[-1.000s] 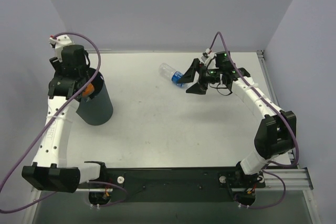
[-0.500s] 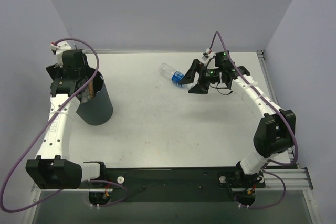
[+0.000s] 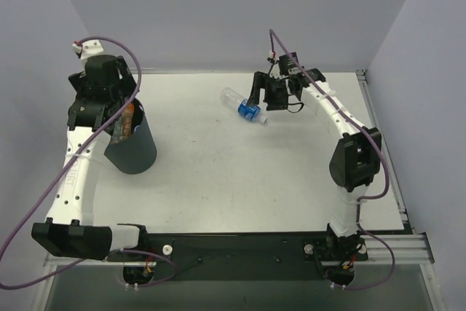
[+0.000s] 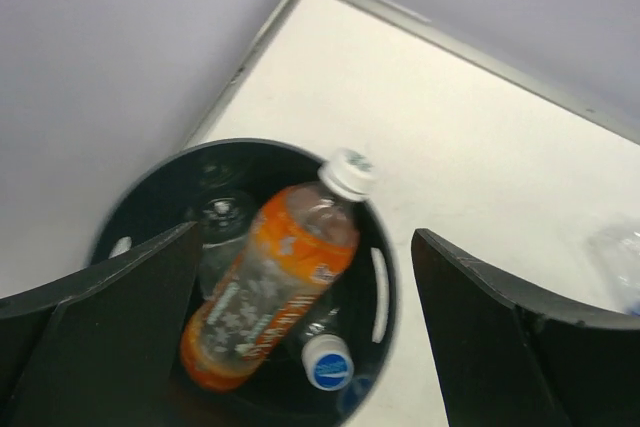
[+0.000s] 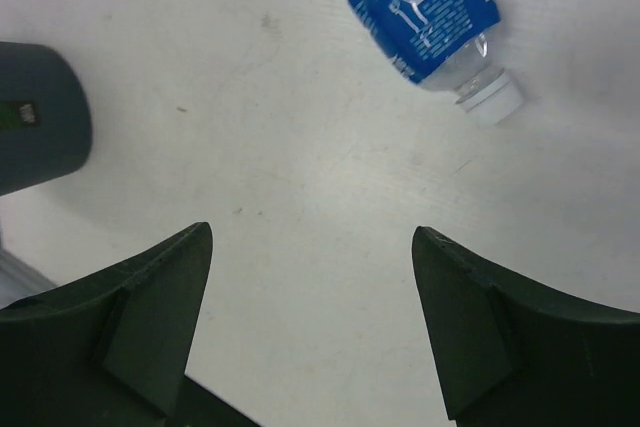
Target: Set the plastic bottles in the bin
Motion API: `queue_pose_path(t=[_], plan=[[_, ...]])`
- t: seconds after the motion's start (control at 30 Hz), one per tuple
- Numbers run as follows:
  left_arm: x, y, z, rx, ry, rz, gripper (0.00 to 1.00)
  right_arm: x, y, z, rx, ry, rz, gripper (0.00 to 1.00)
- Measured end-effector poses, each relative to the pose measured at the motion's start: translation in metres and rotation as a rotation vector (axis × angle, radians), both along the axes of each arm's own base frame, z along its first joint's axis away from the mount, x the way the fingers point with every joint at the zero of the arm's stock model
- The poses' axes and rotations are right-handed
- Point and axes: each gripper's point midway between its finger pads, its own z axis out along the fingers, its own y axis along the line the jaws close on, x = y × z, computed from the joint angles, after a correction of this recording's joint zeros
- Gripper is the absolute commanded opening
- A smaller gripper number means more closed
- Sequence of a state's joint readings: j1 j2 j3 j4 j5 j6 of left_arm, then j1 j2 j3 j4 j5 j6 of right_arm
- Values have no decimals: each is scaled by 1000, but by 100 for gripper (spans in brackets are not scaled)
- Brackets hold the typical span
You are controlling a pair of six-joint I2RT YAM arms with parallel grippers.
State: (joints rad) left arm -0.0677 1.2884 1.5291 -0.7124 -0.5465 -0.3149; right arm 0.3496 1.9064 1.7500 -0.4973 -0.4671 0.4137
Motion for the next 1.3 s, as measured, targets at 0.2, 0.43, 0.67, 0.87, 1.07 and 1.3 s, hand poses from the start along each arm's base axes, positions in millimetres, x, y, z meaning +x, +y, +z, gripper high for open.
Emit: queue_pose_path(t=[0.2,0.43,0.67,0.87,1.07,1.3], plan=[[18,-76,21,-59,-48,-211,97,29,-2,-37,-204,-46,57,76],[23,-163,-4,-117,47,-433,97,61,-10,-81,-360,-59,103,77],[20,-200,-39,-176,173,-526,97,91,-4,-103,-396,-91,126,76],[16,-207,-44,-214,191,-540,97,93,1,-131,-400,-54,144,61],[15,-210,-45,-231,197,-552,97,88,9,-137,-403,-45,148,13],[16,-218,-56,-270,222,-562,97,62,-2,-138,-409,5,132,0]])
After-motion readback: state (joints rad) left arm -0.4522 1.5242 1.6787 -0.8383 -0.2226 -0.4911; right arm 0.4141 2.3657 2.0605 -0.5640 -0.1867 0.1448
